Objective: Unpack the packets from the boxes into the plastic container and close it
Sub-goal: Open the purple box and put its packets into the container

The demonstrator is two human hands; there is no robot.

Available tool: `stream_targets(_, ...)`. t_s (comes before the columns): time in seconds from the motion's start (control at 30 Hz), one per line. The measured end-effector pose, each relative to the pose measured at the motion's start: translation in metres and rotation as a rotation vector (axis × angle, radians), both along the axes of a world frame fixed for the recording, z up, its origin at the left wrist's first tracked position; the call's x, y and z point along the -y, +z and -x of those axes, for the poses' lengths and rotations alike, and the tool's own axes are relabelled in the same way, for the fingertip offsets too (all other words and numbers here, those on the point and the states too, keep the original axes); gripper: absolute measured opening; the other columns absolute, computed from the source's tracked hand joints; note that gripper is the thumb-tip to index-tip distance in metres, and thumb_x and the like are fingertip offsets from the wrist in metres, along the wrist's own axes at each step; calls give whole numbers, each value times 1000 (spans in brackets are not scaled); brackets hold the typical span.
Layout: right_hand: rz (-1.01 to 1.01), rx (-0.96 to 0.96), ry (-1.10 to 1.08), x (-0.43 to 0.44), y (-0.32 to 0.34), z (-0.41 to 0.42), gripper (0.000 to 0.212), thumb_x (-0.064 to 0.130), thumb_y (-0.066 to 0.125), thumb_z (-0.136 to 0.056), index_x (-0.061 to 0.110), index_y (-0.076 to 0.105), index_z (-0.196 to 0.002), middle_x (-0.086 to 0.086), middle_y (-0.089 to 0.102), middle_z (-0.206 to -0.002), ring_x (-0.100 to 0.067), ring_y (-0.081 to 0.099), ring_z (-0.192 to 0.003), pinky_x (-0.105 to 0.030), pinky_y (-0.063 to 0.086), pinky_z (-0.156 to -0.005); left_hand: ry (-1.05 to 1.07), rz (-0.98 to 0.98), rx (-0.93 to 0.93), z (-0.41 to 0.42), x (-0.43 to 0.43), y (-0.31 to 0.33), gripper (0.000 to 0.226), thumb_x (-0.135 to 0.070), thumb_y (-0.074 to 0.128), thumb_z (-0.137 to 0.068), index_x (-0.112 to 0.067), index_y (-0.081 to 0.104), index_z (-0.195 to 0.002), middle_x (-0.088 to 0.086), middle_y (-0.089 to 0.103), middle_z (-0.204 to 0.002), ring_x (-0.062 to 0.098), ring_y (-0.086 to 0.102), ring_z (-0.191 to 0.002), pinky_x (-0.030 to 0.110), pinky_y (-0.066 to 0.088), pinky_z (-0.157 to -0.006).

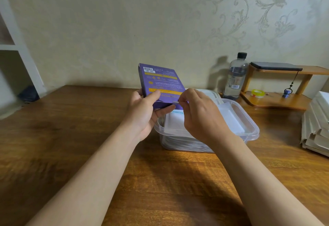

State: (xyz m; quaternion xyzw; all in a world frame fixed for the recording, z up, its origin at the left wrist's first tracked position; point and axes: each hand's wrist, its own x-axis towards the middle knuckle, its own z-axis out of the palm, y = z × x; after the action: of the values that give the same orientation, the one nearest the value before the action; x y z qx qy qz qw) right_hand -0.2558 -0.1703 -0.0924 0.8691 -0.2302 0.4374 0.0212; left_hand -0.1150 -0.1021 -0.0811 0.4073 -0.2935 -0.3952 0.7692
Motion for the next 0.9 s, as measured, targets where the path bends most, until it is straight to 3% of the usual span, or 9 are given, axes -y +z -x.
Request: stream_targets(0.9,13,-37,70,-5,-2,1,7,12,48,-91,8,52,-93,-11,64,-86,-35,54,-73,-45,45,-64,24,2,-59,-1,1,-4,15,-7,52,-104,-2,63,-114,16,77,-97,27,77,-82,32,64,-65)
